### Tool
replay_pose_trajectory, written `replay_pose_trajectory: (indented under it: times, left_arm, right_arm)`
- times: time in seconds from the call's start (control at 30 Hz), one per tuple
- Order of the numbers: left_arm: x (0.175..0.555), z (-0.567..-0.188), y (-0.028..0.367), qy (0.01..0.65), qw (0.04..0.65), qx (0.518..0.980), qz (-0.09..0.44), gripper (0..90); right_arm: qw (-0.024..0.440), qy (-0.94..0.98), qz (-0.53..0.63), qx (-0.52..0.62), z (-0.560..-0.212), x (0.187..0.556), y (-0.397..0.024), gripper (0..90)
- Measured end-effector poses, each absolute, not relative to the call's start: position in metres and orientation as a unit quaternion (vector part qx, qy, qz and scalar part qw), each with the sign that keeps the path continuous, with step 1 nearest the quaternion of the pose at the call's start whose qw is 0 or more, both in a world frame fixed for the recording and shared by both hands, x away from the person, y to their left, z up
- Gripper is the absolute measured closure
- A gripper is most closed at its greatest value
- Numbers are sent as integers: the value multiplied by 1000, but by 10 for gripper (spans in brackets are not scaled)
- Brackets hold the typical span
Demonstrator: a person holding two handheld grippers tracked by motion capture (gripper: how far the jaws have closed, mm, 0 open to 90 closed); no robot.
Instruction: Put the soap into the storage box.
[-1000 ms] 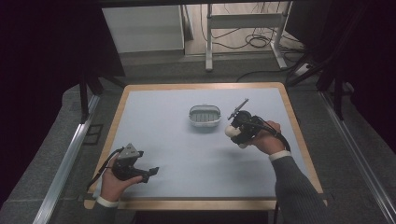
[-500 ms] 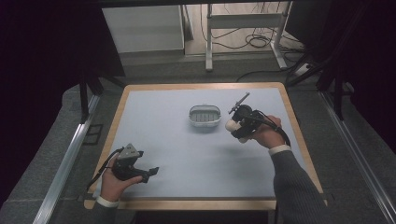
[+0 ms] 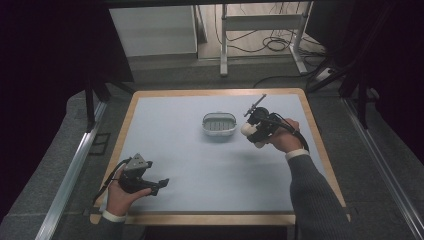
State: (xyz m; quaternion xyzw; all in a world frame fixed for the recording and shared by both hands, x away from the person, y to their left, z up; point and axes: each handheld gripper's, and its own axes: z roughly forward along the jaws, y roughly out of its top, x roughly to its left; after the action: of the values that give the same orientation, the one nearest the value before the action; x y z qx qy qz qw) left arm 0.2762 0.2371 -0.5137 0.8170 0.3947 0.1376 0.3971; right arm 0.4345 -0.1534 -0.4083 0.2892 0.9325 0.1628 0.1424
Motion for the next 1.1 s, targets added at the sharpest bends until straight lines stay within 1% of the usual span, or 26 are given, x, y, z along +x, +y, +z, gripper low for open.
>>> replay_pose_trajectory:
  times: [0.6,1.1]
  left_arm:
    - [275,-511,240,396,402,814,139,71]
    - [277,-513,244,401,402,811,138,72]
  right_arm:
    - [148,934,162,283,-399,453,-134,499]
    - [152,939,160,264,-400,473,-120,499]
